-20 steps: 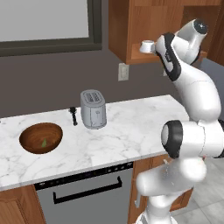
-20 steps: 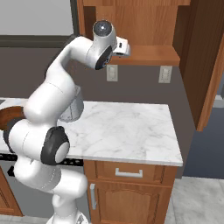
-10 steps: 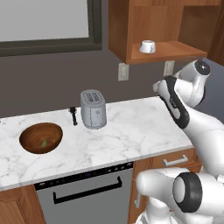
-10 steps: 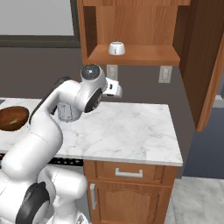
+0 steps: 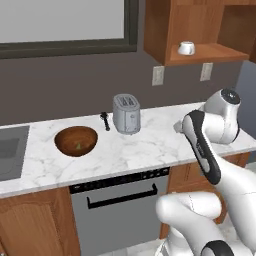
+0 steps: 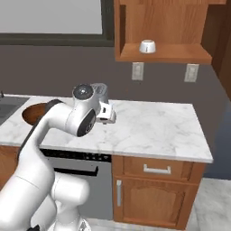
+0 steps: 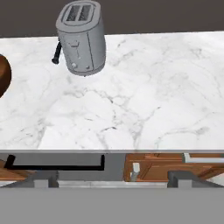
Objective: Move the mug from next to the sink to the open cabinet. Then, move the bowl with the lemon wedge to the fridge to clear the area for faucet cleaning.
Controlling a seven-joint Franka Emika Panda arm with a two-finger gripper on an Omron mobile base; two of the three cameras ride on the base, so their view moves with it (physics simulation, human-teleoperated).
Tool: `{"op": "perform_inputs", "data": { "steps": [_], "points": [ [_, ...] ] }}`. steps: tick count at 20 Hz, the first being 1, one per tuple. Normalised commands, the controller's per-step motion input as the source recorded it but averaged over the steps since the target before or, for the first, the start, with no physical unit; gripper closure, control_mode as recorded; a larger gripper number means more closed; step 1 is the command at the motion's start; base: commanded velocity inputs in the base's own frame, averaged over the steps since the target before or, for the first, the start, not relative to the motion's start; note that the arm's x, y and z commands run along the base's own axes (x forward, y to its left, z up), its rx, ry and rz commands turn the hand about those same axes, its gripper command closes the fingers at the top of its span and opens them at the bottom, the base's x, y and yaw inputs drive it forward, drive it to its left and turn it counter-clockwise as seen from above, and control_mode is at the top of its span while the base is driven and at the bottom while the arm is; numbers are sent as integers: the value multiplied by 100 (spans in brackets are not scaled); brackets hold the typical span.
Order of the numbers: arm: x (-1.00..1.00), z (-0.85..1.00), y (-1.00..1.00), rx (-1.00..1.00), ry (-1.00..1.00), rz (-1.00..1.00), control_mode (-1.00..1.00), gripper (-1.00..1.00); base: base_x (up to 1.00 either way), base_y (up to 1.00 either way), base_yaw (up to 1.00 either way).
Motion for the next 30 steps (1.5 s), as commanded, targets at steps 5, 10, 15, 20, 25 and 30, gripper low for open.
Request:
{"op": "perform_inputs", "data": {
  "steps": [5, 10, 15, 20, 25, 30],
  "points": [
    [0, 0, 0, 0, 0, 0, 100, -100, -15, 100, 13],
    [0, 0, 0, 0, 0, 0, 100, -100, 53, 97, 3],
    [20, -1, 0, 0, 4, -2, -100, -100, 78, 30, -1],
    [100, -31, -19, 2, 35, -11, -100, -100, 0, 0, 0],
    [51, -69, -25, 11, 54, -17, -100, -100, 0, 0, 0],
    [10, -61, -25, 29, 43, -9, -100, -100, 0, 0, 0]
  ]
}}
